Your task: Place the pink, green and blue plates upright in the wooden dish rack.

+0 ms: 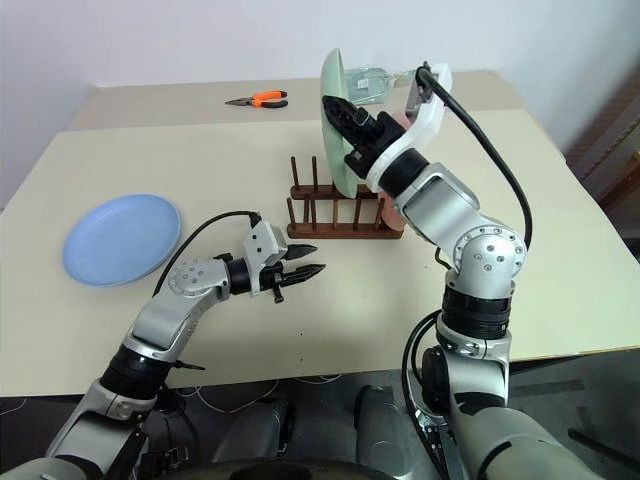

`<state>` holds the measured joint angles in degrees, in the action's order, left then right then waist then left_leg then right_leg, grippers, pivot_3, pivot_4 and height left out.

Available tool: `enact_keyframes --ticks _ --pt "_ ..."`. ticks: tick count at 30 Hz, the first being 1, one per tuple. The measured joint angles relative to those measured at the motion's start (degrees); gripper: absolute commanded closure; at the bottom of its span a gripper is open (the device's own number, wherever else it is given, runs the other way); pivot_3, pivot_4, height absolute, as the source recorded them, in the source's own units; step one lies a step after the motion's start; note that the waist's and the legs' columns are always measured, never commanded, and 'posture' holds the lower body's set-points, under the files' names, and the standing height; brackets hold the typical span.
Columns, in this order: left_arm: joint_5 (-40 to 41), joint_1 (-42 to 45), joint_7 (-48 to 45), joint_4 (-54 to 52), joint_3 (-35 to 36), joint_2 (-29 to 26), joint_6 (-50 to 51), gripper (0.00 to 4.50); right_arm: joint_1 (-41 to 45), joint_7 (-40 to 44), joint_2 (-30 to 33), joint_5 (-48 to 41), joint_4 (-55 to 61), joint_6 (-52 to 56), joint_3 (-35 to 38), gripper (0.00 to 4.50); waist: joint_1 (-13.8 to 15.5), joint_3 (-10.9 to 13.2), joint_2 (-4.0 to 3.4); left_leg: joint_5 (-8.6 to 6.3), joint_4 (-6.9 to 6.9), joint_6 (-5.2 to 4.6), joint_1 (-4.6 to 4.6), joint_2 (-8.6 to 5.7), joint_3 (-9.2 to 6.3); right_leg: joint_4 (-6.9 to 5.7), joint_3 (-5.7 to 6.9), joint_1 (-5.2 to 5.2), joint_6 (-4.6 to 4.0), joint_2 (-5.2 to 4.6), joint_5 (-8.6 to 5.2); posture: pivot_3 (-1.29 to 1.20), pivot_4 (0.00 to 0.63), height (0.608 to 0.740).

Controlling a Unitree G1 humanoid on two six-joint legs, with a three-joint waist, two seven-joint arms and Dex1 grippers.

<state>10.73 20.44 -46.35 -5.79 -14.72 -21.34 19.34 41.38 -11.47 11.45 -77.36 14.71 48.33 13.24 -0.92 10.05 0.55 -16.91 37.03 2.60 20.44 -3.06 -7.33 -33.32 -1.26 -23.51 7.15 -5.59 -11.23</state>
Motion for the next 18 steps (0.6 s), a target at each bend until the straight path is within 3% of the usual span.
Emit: enact_keyframes --ticks 18 --pt "0.1 -0.6 -0.7 -1.2 0.1 -0.5 0.5 2.69 -0.1 -0.4 0.0 -1.5 0.4 -0.4 -0.6 4.49 0.0 0.0 -0.01 0.00 -0.01 0.00 0.04 0.00 0.00 0.03 0.00 -0.02 -0.12 0.00 -0.07 0.00 0.150 0.740"
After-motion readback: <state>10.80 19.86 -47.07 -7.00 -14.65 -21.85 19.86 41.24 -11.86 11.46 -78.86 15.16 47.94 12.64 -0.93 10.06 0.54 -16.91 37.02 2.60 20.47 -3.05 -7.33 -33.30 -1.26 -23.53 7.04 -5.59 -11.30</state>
